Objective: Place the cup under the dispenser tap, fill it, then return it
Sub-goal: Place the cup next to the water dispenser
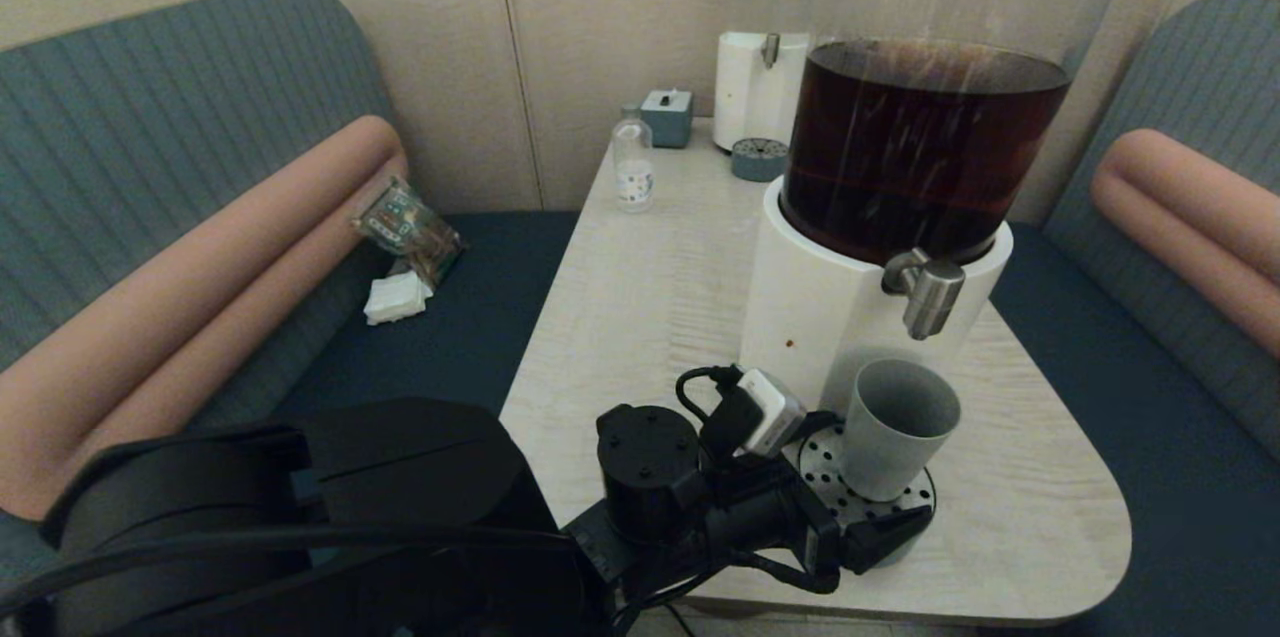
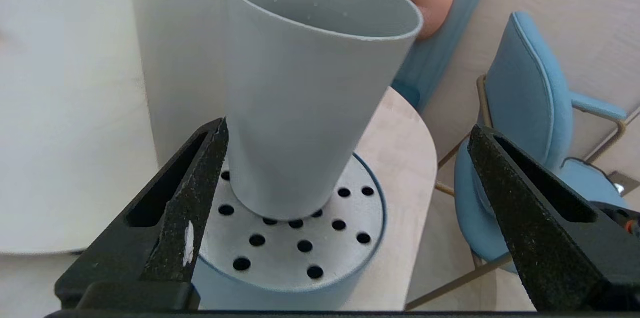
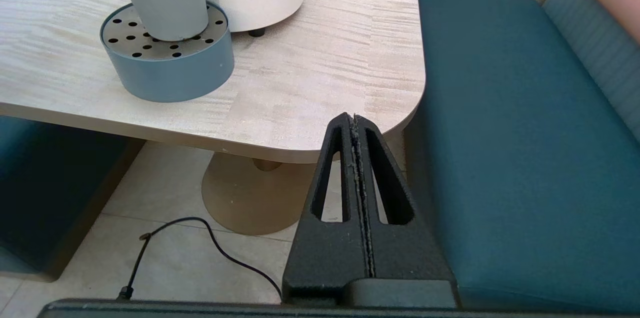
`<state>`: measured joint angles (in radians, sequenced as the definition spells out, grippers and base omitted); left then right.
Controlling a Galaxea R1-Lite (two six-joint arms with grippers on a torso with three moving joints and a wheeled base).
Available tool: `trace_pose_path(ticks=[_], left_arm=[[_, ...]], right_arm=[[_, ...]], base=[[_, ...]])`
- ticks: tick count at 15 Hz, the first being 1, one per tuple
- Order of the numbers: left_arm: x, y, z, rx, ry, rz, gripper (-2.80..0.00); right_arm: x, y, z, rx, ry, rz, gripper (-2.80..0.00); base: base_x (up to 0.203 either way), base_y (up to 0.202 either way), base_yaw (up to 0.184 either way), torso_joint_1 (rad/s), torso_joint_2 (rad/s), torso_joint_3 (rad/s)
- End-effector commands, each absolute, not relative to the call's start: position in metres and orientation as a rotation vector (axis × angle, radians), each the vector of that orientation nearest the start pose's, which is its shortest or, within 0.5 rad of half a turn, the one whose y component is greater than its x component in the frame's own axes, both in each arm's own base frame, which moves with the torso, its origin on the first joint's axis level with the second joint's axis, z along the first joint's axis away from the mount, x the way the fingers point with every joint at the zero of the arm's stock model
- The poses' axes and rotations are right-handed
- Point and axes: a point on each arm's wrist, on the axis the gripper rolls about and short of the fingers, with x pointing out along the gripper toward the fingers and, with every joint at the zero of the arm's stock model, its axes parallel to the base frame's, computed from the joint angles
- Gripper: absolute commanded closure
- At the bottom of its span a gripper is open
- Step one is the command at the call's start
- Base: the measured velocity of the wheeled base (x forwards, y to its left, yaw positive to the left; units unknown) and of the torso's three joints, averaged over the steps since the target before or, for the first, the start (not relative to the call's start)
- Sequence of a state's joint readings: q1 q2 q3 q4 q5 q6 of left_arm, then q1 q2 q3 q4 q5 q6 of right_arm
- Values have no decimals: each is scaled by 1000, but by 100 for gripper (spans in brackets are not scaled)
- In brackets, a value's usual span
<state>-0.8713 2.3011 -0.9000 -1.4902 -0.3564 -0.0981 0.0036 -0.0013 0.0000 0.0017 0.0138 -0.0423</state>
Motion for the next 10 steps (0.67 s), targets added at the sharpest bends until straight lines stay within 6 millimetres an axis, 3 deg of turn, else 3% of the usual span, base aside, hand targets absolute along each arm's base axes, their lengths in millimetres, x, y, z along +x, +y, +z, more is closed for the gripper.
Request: trace_pose_path(ticks=[1, 10], left_arm=[[258, -319, 70, -114, -42, -1234, -280], [268, -331, 59, -115, -60, -1234, -280]], right_arm=[[-23, 0, 75, -43, 0, 18, 0], [-23, 0, 75, -43, 1, 18, 0]], base=[[0, 0, 0, 0, 0, 0], [0, 0, 0, 0, 0, 0]])
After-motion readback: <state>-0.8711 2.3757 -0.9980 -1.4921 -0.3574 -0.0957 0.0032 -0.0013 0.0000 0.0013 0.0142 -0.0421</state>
